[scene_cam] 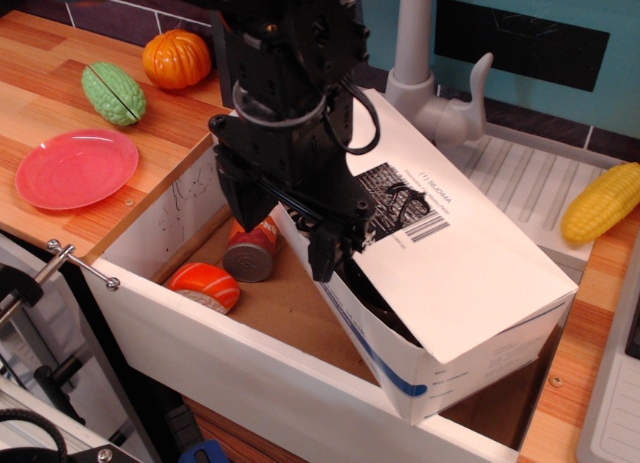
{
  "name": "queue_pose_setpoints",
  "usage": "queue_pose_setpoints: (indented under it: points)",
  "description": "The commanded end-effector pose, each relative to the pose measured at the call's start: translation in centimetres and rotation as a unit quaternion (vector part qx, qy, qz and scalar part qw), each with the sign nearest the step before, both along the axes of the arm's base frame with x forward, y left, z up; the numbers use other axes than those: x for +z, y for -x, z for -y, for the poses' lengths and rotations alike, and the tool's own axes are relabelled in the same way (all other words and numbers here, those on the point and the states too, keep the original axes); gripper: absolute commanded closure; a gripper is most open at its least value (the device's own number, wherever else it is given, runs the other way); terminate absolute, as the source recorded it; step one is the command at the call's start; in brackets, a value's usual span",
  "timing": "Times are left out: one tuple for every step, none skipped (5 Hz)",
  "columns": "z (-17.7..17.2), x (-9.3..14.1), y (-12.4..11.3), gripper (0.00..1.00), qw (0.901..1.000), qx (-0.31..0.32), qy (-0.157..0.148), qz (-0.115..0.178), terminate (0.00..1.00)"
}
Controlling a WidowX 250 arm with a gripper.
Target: Open white1fbox flap
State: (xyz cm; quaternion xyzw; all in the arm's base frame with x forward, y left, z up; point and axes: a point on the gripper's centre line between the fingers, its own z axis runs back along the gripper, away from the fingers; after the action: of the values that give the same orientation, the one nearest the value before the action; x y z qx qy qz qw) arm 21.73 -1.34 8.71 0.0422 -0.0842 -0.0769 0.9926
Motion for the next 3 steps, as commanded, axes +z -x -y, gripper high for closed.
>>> queue_pose_setpoints:
  points:
    - [0.0,0.0,0.0,0.0,1.0,0.0,0.0,0.0,0.0]
    - [-0.47,-0.08,-0.38,0.0,0.9988,-0.048,0.01,-0.001,0.0]
    - [-0.69,-0.51,-0.88,0.0,0.996,-0.087,0.02,0.001,0.0]
